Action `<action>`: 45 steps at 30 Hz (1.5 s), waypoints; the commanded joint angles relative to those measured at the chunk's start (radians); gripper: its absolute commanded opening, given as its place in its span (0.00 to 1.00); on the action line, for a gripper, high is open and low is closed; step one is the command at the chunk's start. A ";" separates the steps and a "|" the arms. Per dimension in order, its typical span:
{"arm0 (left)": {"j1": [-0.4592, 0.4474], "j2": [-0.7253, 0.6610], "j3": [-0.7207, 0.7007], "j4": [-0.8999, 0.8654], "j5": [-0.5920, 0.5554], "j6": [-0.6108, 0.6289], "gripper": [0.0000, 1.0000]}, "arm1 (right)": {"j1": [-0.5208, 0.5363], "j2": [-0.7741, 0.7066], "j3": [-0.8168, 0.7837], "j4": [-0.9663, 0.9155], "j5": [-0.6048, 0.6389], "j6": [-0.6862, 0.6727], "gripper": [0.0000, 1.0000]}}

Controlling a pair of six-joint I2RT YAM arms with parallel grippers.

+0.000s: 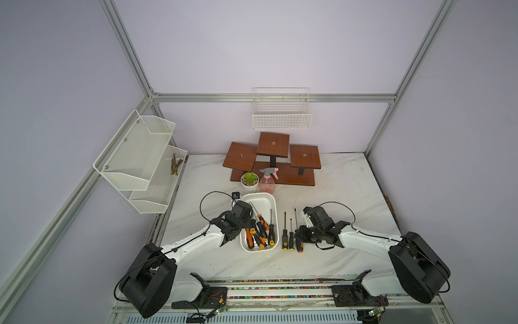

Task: Take out the screwdriver from the storage box
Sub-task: Place the screwdriver at the center of the board.

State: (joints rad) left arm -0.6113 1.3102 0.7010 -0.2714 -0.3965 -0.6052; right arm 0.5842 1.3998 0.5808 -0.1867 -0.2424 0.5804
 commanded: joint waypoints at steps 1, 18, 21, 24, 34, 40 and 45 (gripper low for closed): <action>-0.003 -0.007 0.040 0.026 -0.025 0.030 0.00 | -0.007 0.013 -0.028 -0.005 0.010 0.002 0.20; -0.006 -0.026 0.032 0.022 -0.026 0.036 0.00 | -0.023 0.017 -0.045 0.026 -0.012 0.019 0.29; -0.007 -0.032 0.029 0.021 -0.027 0.035 0.00 | -0.023 0.015 -0.048 0.031 -0.014 0.022 0.31; -0.007 -0.032 0.027 0.021 -0.028 0.035 0.00 | -0.025 0.013 -0.051 0.032 -0.014 0.022 0.31; -0.007 -0.021 0.032 0.021 -0.027 0.033 0.00 | -0.027 0.007 -0.052 0.044 -0.027 0.031 0.39; -0.008 -0.016 0.033 0.021 -0.028 0.033 0.00 | -0.028 -0.005 -0.055 0.052 -0.030 0.041 0.43; -0.009 -0.019 0.034 0.020 -0.027 0.032 0.00 | -0.027 -0.041 -0.055 0.046 -0.033 0.050 0.44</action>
State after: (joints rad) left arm -0.6159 1.3090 0.7010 -0.2714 -0.3969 -0.5976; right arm 0.5621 1.3907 0.5426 -0.1242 -0.2821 0.6205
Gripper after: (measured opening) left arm 0.086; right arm 0.437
